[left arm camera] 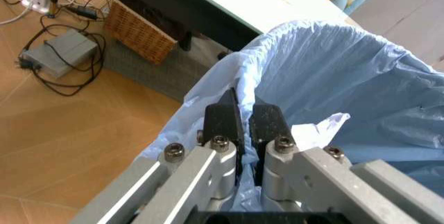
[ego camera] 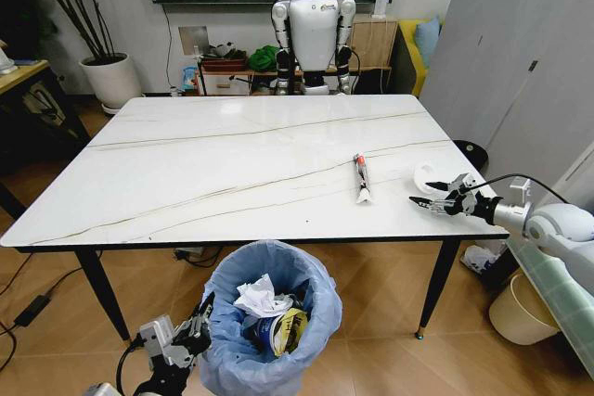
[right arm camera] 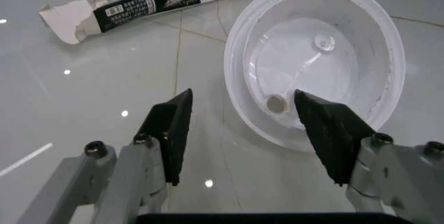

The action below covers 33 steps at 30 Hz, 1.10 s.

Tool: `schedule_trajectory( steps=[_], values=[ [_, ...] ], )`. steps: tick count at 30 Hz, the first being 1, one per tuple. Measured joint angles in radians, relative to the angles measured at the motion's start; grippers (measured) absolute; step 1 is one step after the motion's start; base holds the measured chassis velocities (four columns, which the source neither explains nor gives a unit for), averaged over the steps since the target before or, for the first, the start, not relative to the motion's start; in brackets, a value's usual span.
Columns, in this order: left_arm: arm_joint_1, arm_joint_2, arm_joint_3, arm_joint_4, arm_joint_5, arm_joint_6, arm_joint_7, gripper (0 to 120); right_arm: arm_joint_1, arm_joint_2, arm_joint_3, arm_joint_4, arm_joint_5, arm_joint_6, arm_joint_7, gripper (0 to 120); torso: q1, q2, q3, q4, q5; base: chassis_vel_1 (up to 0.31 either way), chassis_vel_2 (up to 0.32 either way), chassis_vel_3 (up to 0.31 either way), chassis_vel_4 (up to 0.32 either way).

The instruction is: Pick up the trash bin and place the trash from the table into it.

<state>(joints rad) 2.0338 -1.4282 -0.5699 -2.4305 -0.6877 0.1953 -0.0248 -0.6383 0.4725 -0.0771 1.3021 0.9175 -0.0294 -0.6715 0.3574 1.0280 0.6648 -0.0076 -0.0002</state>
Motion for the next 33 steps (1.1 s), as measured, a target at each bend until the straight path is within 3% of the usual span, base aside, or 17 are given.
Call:
schedule_trajectory(
  steps=[16,33],
  values=[
    [0.001,0.001,0.000,0.000,-0.001,0.001,-0.001,0,0.000,-0.004,0.002,-0.001,0.001,0.000,-0.006,0,0.000,0.000,0.000,0.0001,0.0000,0.000,0.000,0.000,0.000],
    [-0.005,0.017,0.004,0.003,-0.005,0.001,-0.003,0,-0.016,-0.052,0.043,0.066,0.021,-0.002,-0.016,0,0.000,0.000,0.000,0.0000,0.0003,0.000,0.000,0.000,0.000]
  ],
)
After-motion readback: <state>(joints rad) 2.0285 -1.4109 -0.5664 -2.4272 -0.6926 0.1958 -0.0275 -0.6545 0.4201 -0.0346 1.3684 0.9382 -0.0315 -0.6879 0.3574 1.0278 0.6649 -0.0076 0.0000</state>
